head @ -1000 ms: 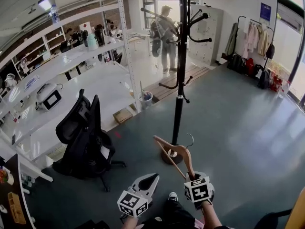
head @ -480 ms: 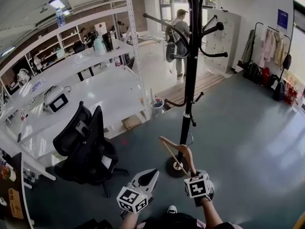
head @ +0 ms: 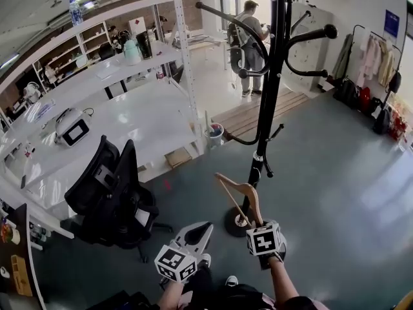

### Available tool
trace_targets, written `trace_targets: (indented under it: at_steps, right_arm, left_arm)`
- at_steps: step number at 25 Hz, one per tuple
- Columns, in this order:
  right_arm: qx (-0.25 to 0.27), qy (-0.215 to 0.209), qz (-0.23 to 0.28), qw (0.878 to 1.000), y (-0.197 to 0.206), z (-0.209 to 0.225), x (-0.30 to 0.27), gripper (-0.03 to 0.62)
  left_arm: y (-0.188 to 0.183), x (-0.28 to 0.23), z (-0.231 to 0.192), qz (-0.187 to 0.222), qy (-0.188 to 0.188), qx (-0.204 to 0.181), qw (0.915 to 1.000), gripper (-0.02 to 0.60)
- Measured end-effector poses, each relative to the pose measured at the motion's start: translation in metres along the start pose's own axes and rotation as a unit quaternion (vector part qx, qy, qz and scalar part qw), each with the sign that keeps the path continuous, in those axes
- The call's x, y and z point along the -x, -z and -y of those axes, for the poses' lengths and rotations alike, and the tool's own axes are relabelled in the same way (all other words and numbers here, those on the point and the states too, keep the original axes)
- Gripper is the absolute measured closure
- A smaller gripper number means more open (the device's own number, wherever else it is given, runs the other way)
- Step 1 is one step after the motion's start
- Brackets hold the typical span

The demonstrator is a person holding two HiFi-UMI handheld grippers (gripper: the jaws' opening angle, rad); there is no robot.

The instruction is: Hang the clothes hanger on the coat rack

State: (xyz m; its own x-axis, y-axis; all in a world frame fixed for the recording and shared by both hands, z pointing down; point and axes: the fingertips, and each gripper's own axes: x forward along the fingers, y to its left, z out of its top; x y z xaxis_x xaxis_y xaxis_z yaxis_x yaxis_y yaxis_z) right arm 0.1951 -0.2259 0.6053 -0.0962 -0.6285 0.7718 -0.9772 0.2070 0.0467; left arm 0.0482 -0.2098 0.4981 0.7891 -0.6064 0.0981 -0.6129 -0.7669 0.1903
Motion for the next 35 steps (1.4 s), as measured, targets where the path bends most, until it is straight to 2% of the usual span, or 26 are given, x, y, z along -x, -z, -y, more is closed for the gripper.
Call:
trace_targets:
  at_steps: [10, 21, 25, 31, 35]
  right_arm:
    - [-0.046, 0.041, -0.004, 0.998, -0.062, 0.009, -0.054, 0.588]
    - [-0.09, 0.07, -0.028, 0.993, -0.114, 0.025, -0.111, 0.588]
    - [-0.105, 0.066, -0.039, 0.991, -0.114, 0.03, -0.132, 0.588]
    - [-0.111, 0.063, -0.072, 0.989, -0.089, 0.015, -0.144, 0.588]
    - [-0.141, 0.067, -0.025, 0.987, -0.1, 0.017, -0.143, 0.579]
  left_arm:
    - [-0.035, -0.056, -0.064, -0.01, 0.082, -0.025, 0.9963, 0.581]
    - [-0.035, -0.092, -0.1, -0.031, 0.163, -0.03, 0.9856, 0.581]
    - [-0.031, -0.095, -0.104, -0.038, 0.178, -0.026, 0.9829, 0.581]
    - [-0.027, -0.093, -0.11, -0.045, 0.186, -0.02, 0.9813, 0.581]
    - [-0.028, -0.091, -0.12, -0.043, 0.179, -0.016, 0.9829, 0.581]
